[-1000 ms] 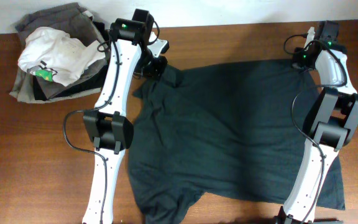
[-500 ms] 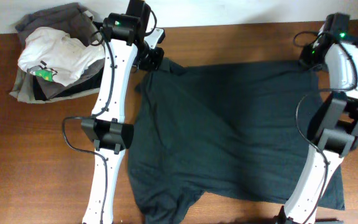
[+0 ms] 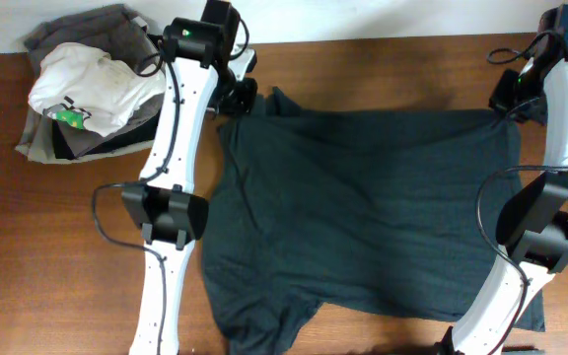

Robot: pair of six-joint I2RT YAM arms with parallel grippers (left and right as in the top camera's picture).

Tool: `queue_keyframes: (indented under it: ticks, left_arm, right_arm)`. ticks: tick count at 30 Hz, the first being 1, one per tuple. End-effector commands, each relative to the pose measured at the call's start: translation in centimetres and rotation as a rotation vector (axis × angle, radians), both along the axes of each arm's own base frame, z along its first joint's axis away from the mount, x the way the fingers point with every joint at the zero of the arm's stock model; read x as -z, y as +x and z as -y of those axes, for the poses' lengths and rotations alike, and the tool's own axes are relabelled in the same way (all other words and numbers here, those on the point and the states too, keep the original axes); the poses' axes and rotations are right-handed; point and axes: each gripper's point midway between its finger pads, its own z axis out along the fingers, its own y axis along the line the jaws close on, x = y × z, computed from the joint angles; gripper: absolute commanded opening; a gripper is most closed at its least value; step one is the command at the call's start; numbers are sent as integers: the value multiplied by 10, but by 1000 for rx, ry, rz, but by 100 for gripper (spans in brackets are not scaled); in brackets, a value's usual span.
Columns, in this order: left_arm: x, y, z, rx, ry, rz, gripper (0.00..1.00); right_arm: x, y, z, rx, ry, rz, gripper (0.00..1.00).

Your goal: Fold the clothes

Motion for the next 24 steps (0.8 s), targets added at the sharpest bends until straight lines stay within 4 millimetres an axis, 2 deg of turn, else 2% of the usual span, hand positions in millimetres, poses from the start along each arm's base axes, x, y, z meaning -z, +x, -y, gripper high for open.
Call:
queue_keyframes:
  ticks: [1, 7, 11, 14, 17, 19, 22, 24]
  left_arm:
    - [-3, -22, -26, -30, 104, -61, 1]
    - [26, -44, -58, -98, 174, -200, 1]
    - [25, -48, -50, -70, 81, -228, 1]
    - [18, -50, -44, -57, 77, -212, 1]
    - [15, -55, -31, -35, 54, -216, 1]
    - [23, -63, -26, -20, 64, -251, 1]
    - [39, -82, -25, -14, 89, -335, 1]
    - [41, -90, -27, -15, 95, -358, 1]
  right_arm:
    - [-2, -15, 2, 69, 9, -40, 4]
    - [-16, -40, 11, 134, 25, -69, 4]
    - [-39, -60, 28, 195, 32, -41, 3]
    - [-45, -72, 28, 207, 58, -52, 4]
    - [-42, -83, 21, 192, 76, -104, 4]
    - [-37, -88, 16, 187, 87, -136, 4]
    - [-23, -97, 12, 193, 107, -188, 4]
    - [-15, -103, 9, 195, 120, -221, 4]
